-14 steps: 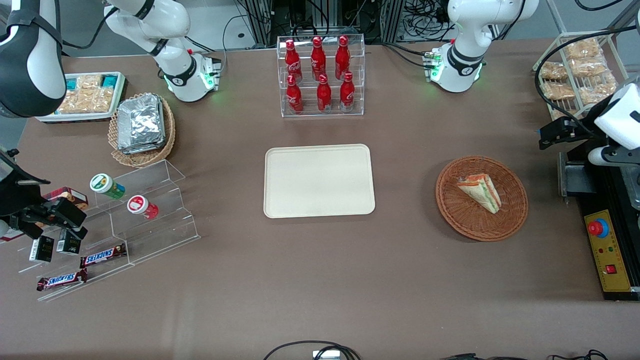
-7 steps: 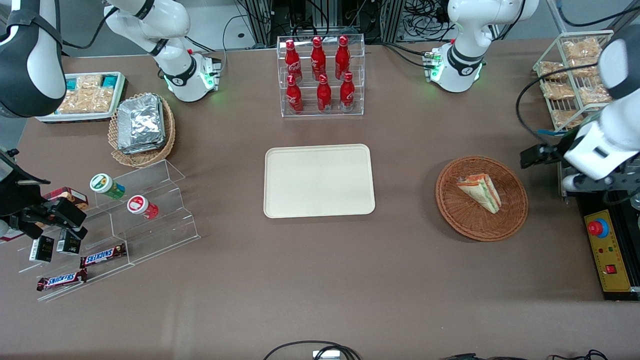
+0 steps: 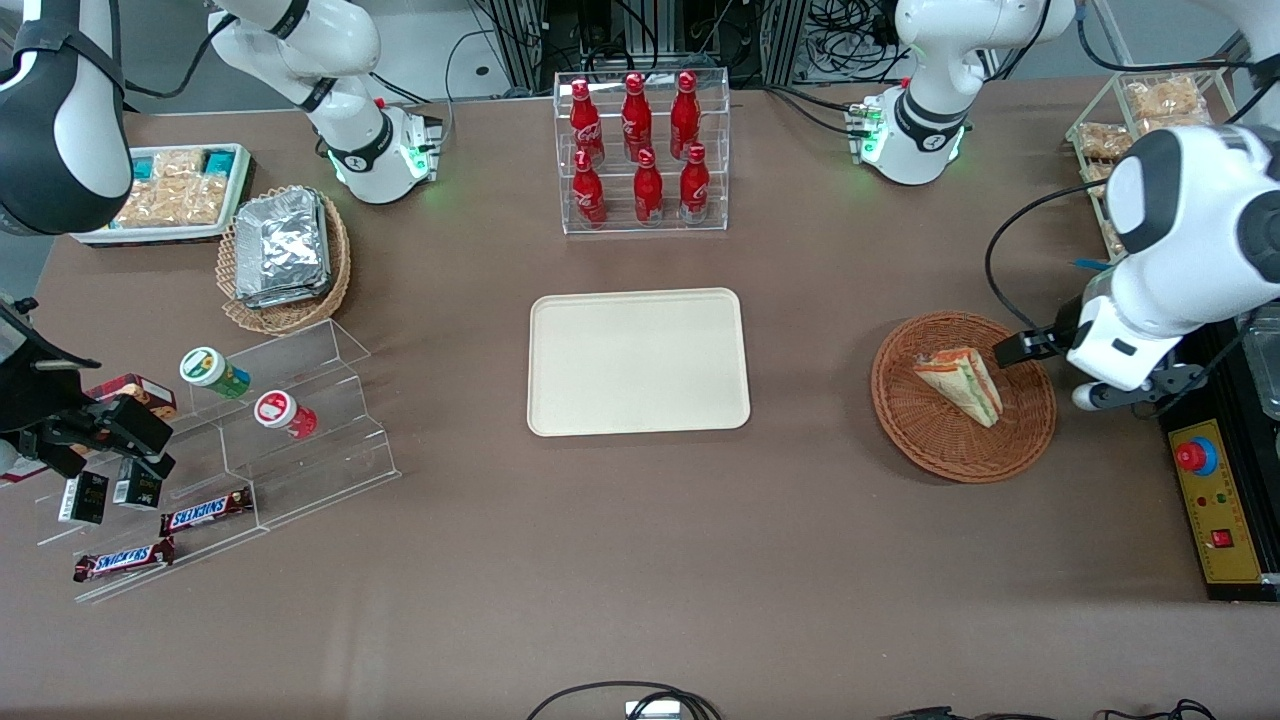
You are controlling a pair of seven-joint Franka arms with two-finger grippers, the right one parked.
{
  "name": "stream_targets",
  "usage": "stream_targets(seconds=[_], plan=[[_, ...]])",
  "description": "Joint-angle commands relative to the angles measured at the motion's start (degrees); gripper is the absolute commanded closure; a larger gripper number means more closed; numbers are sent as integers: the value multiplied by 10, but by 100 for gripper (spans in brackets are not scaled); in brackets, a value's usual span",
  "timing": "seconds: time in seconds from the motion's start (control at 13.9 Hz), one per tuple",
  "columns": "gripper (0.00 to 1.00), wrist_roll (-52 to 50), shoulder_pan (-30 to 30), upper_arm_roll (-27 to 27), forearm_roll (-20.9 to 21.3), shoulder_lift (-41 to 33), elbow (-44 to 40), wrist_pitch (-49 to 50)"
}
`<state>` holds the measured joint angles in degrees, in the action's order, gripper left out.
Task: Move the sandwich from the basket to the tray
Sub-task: 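Lower the left gripper and close it on the wrapped sandwich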
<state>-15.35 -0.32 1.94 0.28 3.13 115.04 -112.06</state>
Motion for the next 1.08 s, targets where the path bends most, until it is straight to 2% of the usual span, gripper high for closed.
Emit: stream_targets(seconds=[0.0, 0.22, 0.5, 0.72, 1.01], plan=[[0, -55, -8, -3, 4, -24, 76, -71], [0, -107, -9, -2, 5, -18, 131, -140], [0, -149, -12, -2, 5, 3, 152, -170], [0, -171, -18, -2, 8, 10, 199, -248], [0, -195, -19, -3, 9, 51, 215, -307]])
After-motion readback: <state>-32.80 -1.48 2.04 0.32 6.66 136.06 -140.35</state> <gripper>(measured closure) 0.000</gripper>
